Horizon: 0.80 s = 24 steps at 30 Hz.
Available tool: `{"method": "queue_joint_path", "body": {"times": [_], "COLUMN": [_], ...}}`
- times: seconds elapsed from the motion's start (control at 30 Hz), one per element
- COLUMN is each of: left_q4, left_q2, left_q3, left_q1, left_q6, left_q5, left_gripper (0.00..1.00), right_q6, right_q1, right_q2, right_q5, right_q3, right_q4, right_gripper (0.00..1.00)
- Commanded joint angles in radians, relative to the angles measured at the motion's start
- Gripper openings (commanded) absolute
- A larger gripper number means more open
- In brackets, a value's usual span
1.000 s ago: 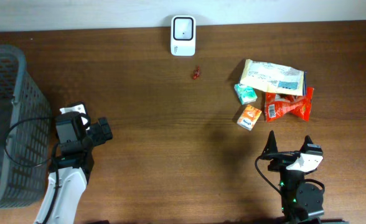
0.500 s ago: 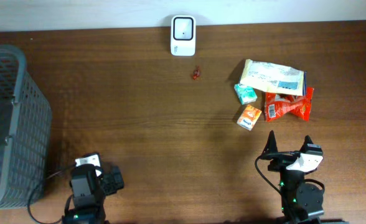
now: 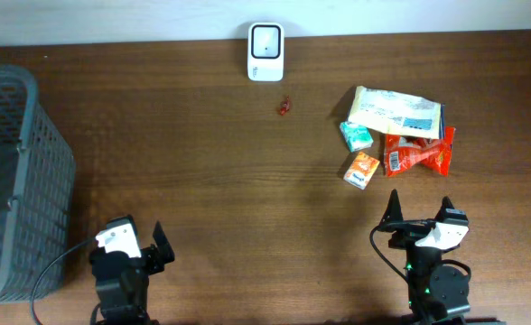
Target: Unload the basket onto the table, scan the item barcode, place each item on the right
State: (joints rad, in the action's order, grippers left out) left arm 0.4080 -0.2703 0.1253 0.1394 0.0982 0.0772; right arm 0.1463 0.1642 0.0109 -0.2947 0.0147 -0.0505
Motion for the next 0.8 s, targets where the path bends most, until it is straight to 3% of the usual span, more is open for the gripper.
{"method": "queue_joint_path", "body": {"times": [0.0, 0.37, 0.4, 0.5, 0.77], "left_q4": [0.001, -0.010, -0.028, -0.352, -0.332], "left_q2": [0.108, 0.266, 0.266, 0.266, 0.266], "left_q3": [-0.003, -0.006, -0.010, -0.125, -0.116], "left_q1": [-0.005, -0.194, -0.196, -0.196, -0.204], "left_q6": [-0.002, -0.002, -0.002, -0.003, -0.002], "left_q5": [-0.006, -0.006, -0.006, -0.011, -0.011], "left_gripper": [0.99, 0.99, 0.99, 0.99, 0.99], "right_q6": [-0.006, -0.006, -0.006, -0.006, -0.006], "right_q1": [-0.001, -0.001, -0.001, -0.001, -0.001], "right_q2": [-0.008, -0.008, -0.008, -0.008, -0.008], "right_q5": [-0.002, -0.002, -0.002, -0.002, -0.002], "right_q3": [-0.009, -0.009, -0.009, -0.009, -0.009], "right_q4": [0.002, 0.002, 0.002, 0.002, 0.002], "right_gripper": [0.99, 0.99, 0.98, 0.99, 0.99]}}
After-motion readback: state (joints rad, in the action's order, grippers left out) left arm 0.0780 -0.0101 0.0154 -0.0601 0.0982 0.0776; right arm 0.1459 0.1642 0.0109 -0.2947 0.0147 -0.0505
